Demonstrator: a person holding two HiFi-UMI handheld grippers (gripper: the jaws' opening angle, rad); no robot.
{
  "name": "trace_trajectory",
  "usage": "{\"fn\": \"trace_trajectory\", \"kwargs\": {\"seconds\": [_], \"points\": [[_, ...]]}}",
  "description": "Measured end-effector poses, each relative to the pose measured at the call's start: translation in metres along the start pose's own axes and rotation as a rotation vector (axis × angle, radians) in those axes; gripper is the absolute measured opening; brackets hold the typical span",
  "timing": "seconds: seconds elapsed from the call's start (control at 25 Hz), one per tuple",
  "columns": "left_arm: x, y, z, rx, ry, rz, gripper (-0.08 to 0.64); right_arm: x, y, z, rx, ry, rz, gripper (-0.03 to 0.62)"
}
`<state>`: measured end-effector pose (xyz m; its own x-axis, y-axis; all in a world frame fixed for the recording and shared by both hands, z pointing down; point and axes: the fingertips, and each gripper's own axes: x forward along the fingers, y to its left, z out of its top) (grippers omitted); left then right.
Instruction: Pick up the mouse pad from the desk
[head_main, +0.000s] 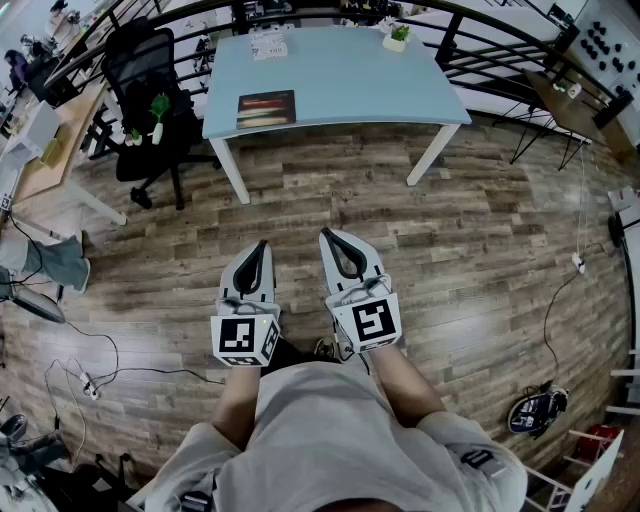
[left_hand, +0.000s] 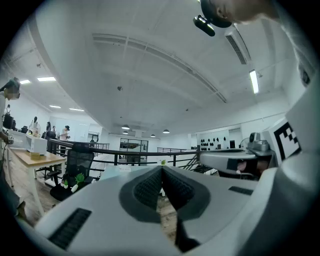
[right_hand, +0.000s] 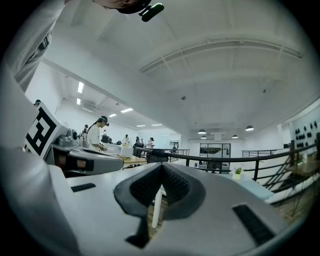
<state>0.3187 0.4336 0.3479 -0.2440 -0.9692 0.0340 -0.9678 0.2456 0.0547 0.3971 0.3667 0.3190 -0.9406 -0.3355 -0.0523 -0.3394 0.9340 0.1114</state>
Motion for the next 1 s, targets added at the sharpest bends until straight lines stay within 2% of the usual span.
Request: {"fn": "trace_trajectory", "kwargs": {"seconds": [0.28, 0.52, 1.0], "points": [[-0.009, -0.016, -0.012, 0.000, 0.017, 0.019, 0.012, -0.018, 0.001, -0.008, -0.031, -0.010, 0.046, 0.003], [-0.017, -0.013, -0.033, 0.010, 0.088, 0.029, 0.012, -0.023, 0.009, -0.027, -0.050, 0.047, 0.064, 0.005], [0.044, 0.018, -0.059, -0.015, 0.146, -0.038, 0.026, 0.038, -0.005, -0.062, -0.036, 0.121, 0.072, 0.034]]}}
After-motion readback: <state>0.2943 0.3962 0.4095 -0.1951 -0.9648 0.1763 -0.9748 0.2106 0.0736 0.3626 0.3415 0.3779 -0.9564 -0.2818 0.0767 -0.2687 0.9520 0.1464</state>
